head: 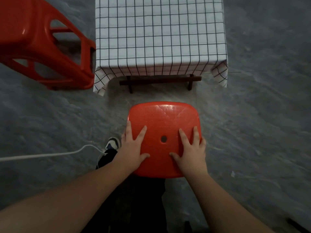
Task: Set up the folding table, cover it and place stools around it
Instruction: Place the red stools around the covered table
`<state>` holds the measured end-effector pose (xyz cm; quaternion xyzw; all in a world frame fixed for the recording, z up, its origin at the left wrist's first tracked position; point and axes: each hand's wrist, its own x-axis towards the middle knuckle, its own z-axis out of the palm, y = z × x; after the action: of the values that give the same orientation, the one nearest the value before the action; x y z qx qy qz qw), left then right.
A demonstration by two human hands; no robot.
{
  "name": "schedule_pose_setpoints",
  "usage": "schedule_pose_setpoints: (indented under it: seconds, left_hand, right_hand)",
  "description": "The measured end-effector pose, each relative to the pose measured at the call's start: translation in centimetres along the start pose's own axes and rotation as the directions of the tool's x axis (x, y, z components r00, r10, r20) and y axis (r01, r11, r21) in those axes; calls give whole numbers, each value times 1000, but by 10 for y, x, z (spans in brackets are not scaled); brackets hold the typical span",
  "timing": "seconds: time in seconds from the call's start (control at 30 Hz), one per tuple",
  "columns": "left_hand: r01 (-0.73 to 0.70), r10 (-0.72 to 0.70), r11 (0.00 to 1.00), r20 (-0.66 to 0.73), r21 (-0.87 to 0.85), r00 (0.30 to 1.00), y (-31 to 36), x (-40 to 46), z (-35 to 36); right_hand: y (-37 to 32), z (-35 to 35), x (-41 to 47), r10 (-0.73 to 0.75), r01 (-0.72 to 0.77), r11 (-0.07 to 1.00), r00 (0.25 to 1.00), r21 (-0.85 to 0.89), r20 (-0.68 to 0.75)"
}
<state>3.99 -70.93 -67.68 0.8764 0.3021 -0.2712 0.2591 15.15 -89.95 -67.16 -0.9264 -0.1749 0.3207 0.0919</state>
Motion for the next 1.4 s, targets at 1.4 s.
schedule_pose_setpoints:
  seconds: [1.4]
  left_hand:
    - [27,-27,1000,59,-11,998,-4,-43,54]
  right_hand:
    - [32,39,-42,10,-9,1000,999,-13,51]
